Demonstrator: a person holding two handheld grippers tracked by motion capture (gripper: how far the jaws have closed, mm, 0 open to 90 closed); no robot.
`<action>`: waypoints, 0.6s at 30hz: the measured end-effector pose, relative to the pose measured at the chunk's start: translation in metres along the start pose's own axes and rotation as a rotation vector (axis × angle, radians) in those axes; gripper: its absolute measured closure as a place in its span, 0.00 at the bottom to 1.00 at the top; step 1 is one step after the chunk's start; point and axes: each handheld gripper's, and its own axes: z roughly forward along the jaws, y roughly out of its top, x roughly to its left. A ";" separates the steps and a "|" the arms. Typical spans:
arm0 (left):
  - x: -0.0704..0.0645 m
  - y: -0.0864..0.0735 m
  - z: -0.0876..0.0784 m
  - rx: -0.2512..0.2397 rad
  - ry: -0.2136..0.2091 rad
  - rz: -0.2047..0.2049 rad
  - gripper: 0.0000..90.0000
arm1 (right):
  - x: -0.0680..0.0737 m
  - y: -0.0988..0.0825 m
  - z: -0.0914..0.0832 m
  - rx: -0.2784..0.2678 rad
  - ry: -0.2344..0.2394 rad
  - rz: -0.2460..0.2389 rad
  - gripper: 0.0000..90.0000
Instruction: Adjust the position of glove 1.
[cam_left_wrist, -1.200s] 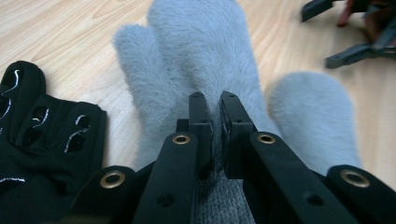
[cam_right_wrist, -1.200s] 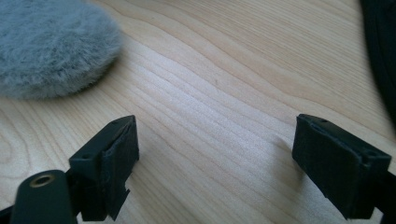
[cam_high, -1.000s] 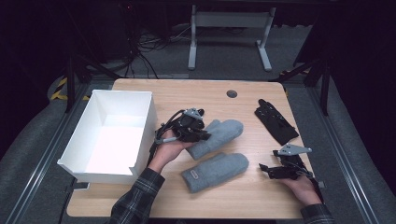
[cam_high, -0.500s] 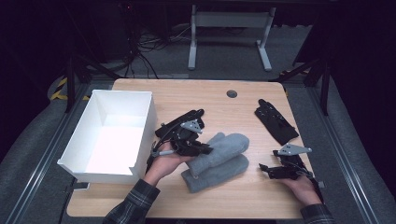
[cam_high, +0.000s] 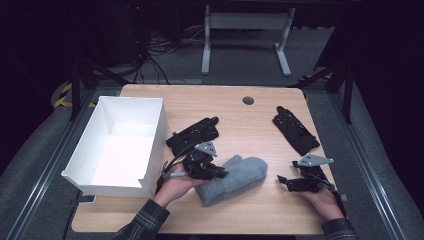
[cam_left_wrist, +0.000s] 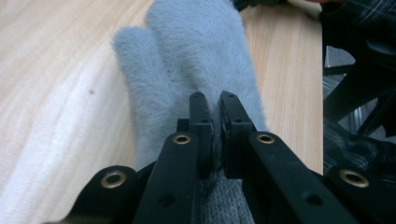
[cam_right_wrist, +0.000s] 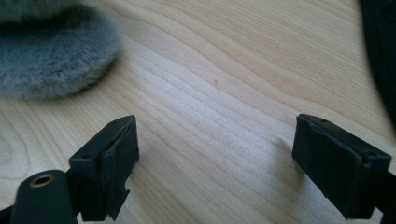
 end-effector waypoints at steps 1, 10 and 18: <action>0.000 -0.003 0.004 0.020 -0.008 -0.003 0.96 | 0.000 0.000 0.000 0.000 0.000 0.000 0.16; -0.007 -0.003 0.008 0.049 0.023 0.043 0.88 | 0.000 0.000 0.000 0.000 0.000 0.000 0.16; -0.003 0.010 0.002 0.002 0.089 0.039 0.50 | 0.000 0.000 0.000 0.000 -0.002 0.001 0.16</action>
